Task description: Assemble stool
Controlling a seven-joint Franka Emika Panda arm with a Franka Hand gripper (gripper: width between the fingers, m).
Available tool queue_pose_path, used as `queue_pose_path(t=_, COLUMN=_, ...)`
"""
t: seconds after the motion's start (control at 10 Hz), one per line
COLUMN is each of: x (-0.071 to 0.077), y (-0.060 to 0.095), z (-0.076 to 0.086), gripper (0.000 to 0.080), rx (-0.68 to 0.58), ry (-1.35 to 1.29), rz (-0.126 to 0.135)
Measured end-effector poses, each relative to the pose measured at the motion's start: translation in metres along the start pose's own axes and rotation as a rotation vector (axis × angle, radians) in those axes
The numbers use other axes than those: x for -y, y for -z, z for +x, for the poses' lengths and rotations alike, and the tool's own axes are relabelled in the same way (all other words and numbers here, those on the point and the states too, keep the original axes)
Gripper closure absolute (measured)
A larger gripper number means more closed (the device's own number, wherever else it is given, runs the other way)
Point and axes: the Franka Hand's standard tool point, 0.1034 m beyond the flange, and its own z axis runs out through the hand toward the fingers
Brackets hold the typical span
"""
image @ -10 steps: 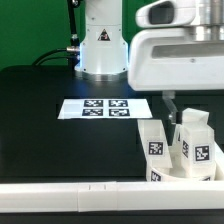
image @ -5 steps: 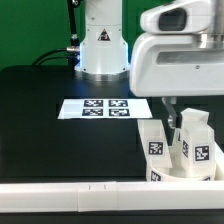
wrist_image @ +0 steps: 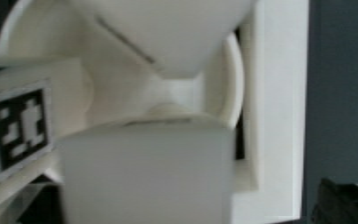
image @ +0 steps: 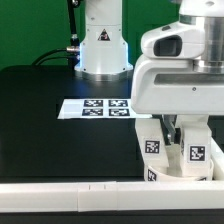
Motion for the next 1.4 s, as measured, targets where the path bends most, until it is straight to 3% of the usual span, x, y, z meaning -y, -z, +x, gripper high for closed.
queue_pose_path(t=0.2, x=-0.0001, y=-0.0009, z=0.0011, gripper=0.0181, rx=-0.01, ry=-0.018, rz=-0.006)
queue_pose_path(t=0.3, x=-0.0005, y=-0.0011, z=0.0012, gripper=0.0359, rx=-0.01, ry=-0.035, rz=-0.006)
queue_pose_path(t=0.4, x=-0.0014, y=-0.0011, z=0.0014, gripper=0.0359, rx=-0.01, ry=-0.036, rz=-0.007)
queue_pose_path(t=0.5, x=-0.0014, y=-0.0011, z=0.0014, gripper=0.0466, rx=-0.01, ry=-0.082, rz=-0.005)
queue_pose_path(t=0.6, x=-0.0013, y=-0.0011, z=0.0015, gripper=0.0466, rx=-0.011, ry=-0.18, rz=-0.001)
queue_pose_path(t=0.9, x=0.001, y=-0.0021, z=0.0015, gripper=0.0466, rx=0.013, ry=-0.794, rz=0.049)
queue_pose_path(t=1.4, x=0.0015, y=-0.0011, z=0.0026, gripper=0.0466, rx=0.022, ry=-1.129, rz=0.067)
